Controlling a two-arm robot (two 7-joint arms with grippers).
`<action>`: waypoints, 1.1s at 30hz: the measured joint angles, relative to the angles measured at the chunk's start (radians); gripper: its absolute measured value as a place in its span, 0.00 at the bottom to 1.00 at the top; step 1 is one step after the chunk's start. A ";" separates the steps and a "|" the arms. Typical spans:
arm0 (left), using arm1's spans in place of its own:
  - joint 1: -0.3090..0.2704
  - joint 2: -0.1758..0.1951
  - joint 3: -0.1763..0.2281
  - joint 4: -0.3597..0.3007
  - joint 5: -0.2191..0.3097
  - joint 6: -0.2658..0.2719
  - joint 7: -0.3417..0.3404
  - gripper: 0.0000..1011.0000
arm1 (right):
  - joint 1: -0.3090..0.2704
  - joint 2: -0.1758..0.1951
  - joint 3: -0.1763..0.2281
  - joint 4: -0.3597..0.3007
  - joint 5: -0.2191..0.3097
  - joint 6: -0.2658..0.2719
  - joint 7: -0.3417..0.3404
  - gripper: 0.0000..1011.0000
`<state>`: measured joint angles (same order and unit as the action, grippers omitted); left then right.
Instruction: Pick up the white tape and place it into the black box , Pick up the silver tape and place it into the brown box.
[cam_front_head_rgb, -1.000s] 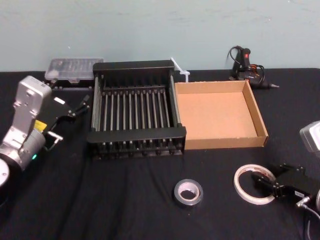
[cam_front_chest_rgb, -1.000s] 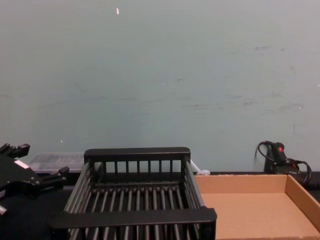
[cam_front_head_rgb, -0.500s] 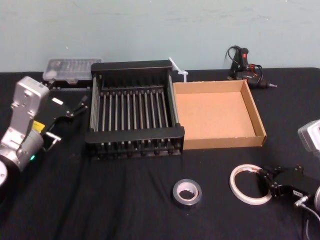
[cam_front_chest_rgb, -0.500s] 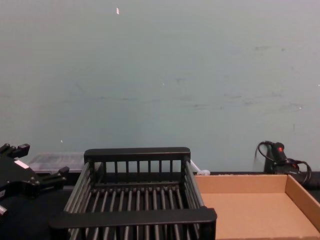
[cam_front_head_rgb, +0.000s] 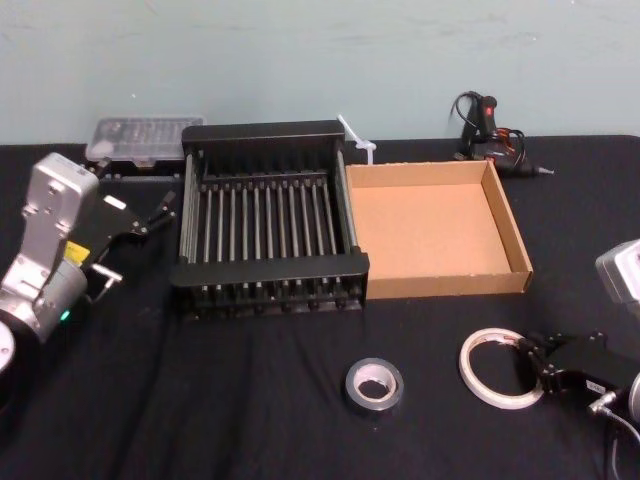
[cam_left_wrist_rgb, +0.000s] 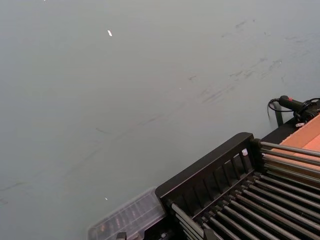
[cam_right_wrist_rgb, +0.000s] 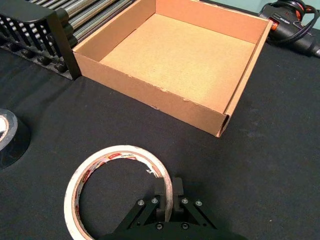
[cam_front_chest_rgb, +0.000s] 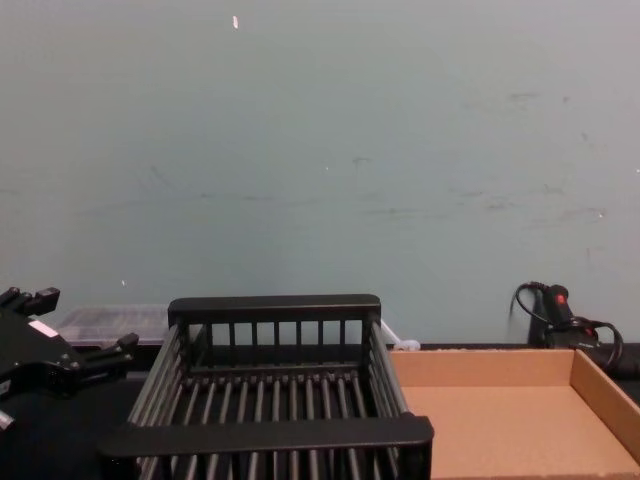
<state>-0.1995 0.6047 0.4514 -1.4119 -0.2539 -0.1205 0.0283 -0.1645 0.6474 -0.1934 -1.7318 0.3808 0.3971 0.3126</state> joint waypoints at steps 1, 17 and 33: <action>0.000 0.000 0.000 0.000 0.000 0.000 0.000 0.99 | 0.000 0.000 0.000 0.000 0.000 0.000 0.000 0.09; 0.000 0.000 0.000 0.000 0.000 0.000 0.000 0.99 | -0.006 0.001 0.017 -0.010 0.001 -0.040 0.031 0.09; 0.000 0.000 0.000 0.000 0.000 0.000 0.000 0.99 | 0.066 -0.018 0.002 -0.016 0.001 -0.076 0.041 0.09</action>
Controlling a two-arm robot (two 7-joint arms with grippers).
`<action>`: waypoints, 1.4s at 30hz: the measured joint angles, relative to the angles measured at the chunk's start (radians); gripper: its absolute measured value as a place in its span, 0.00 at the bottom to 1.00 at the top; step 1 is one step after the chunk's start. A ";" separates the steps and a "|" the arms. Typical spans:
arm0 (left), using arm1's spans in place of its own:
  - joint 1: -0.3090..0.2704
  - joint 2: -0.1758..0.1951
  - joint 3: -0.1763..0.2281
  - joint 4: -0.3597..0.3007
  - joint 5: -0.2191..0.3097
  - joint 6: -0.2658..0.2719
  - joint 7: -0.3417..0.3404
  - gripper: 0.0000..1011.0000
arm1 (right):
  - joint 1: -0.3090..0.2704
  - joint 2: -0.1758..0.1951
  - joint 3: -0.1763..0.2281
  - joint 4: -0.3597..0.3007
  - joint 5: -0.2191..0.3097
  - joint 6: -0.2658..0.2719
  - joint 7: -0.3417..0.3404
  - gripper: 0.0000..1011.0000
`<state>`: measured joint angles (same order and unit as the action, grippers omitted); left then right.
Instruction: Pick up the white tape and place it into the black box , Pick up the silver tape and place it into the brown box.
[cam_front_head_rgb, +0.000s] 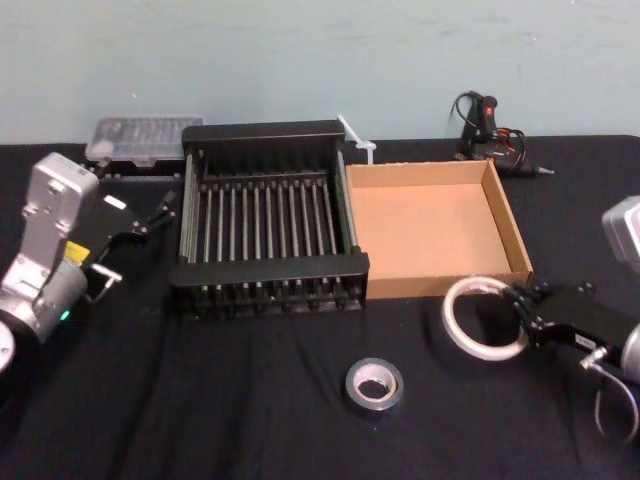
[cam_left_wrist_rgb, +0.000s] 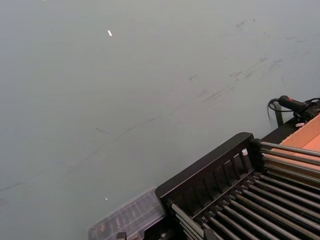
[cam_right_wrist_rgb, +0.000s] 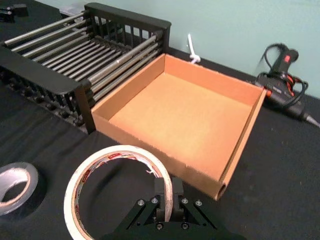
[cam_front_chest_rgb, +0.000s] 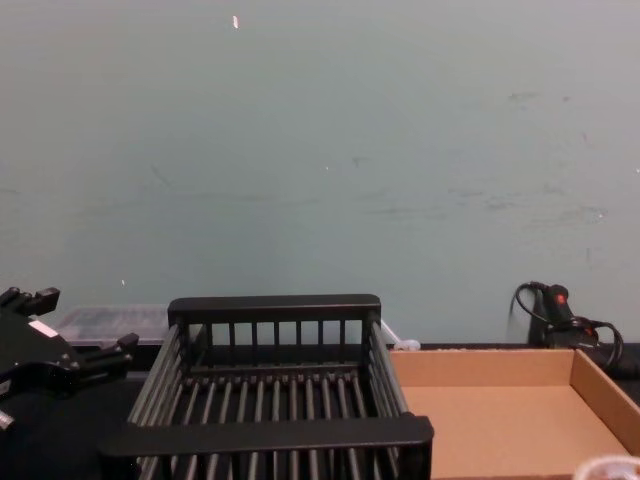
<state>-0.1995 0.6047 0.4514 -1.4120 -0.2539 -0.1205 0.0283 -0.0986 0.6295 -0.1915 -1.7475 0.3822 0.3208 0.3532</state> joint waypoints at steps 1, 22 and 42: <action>0.000 0.000 0.000 0.000 0.000 0.000 0.000 0.99 | 0.007 -0.002 -0.004 0.002 -0.004 0.000 -0.001 0.09; 0.000 0.000 0.000 0.000 0.000 0.000 0.000 0.99 | 0.224 -0.103 -0.085 0.127 -0.098 0.002 -0.007 0.09; 0.000 0.000 0.000 0.000 0.000 0.000 0.000 0.99 | 0.418 -0.196 -0.144 0.282 -0.116 -0.006 0.038 0.09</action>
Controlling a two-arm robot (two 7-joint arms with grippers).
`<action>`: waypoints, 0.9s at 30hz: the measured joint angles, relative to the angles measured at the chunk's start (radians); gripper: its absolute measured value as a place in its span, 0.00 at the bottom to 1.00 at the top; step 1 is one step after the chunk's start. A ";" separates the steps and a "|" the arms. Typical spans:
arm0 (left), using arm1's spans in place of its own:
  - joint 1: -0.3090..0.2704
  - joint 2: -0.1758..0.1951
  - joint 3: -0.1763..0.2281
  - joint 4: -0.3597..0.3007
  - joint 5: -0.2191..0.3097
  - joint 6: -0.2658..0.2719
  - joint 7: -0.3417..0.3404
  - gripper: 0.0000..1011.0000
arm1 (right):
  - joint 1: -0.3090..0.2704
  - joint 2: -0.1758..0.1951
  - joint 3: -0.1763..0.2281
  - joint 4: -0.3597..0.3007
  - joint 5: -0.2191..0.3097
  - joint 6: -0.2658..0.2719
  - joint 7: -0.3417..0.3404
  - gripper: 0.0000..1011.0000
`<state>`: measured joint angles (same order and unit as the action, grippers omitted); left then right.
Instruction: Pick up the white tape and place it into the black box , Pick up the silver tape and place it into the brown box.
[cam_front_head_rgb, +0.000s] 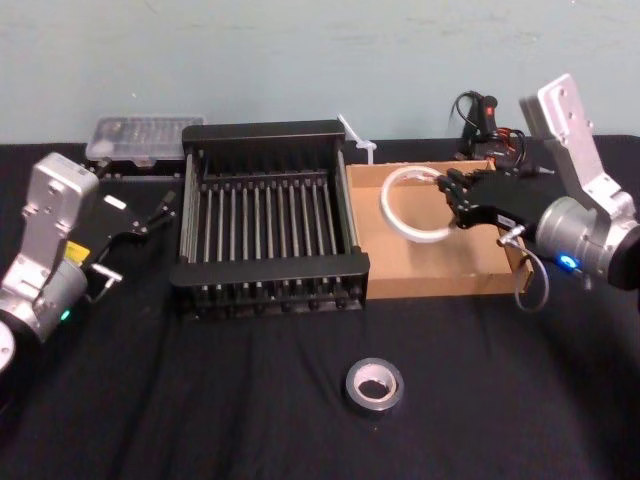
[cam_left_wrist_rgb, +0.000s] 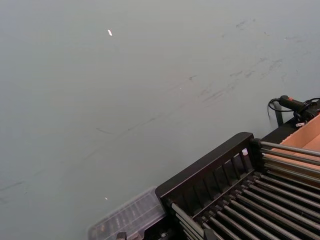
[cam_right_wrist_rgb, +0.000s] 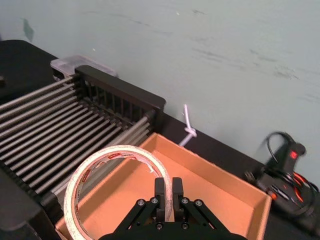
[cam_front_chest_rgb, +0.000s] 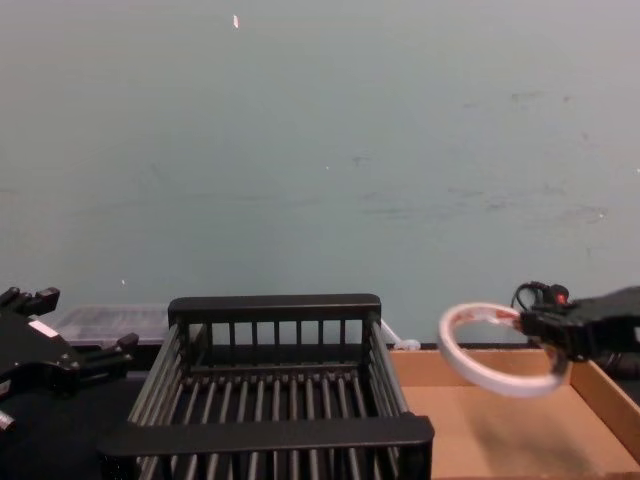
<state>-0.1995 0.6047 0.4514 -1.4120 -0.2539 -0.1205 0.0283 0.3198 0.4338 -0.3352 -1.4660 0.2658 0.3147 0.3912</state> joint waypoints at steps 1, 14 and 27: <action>0.000 0.000 0.000 0.000 0.000 0.000 0.000 0.99 | 0.005 -0.002 -0.003 0.003 0.000 -0.001 0.002 0.09; 0.000 0.000 0.000 0.000 0.000 0.000 0.000 0.99 | 0.099 -0.042 -0.081 0.065 -0.015 -0.020 0.052 0.09; 0.000 0.000 0.000 0.000 0.000 0.000 0.000 0.99 | 0.186 -0.095 -0.161 0.149 -0.044 -0.050 0.087 0.09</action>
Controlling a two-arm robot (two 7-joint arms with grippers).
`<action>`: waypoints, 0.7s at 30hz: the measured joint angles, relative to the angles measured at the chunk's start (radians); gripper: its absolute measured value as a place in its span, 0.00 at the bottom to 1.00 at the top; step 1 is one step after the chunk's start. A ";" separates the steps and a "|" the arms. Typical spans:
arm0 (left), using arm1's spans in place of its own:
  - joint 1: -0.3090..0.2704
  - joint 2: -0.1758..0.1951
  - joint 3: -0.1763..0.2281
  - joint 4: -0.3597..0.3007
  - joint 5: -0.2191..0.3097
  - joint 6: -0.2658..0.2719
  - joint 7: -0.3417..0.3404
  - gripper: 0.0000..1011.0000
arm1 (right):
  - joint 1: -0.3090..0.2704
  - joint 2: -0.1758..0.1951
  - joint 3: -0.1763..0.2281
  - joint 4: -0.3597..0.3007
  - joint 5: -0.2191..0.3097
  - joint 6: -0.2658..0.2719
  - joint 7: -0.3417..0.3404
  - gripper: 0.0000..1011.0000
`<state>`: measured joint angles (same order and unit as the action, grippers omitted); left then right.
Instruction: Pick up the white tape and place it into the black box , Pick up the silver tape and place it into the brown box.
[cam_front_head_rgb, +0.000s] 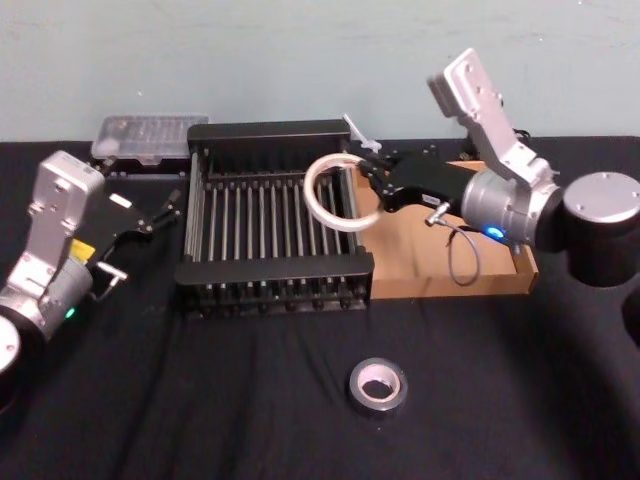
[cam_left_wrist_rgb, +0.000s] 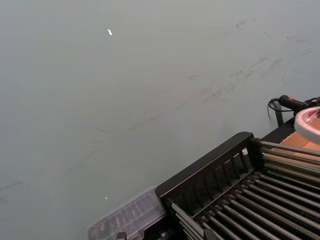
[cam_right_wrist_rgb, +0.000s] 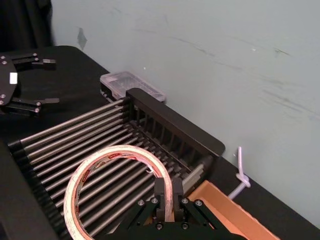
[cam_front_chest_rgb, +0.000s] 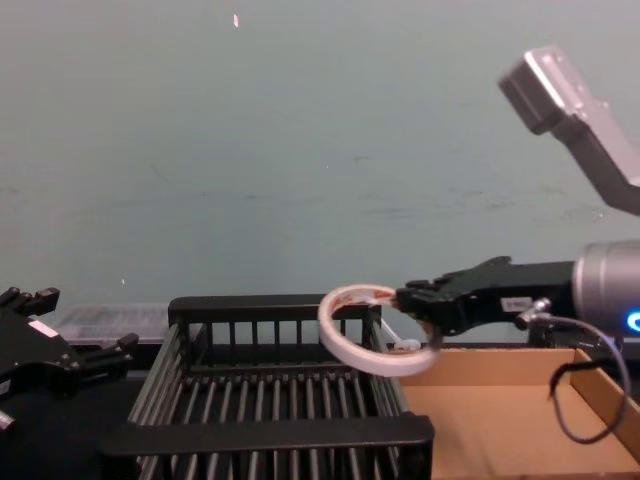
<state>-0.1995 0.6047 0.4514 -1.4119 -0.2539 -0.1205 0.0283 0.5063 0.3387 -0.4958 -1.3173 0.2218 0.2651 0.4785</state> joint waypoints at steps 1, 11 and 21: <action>0.000 0.000 0.000 0.000 0.000 0.000 0.000 0.99 | 0.000 0.000 0.000 0.000 0.000 0.000 0.000 0.09; 0.000 0.000 0.000 0.000 0.000 0.000 0.000 0.99 | 0.053 -0.041 -0.034 0.074 -0.018 -0.024 0.010 0.09; 0.000 0.000 0.000 0.000 0.000 0.000 0.000 0.99 | 0.084 -0.077 -0.051 0.135 -0.026 -0.042 0.018 0.09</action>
<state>-0.1995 0.6047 0.4514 -1.4120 -0.2539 -0.1205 0.0283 0.5904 0.2616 -0.5465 -1.1818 0.1960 0.2231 0.4961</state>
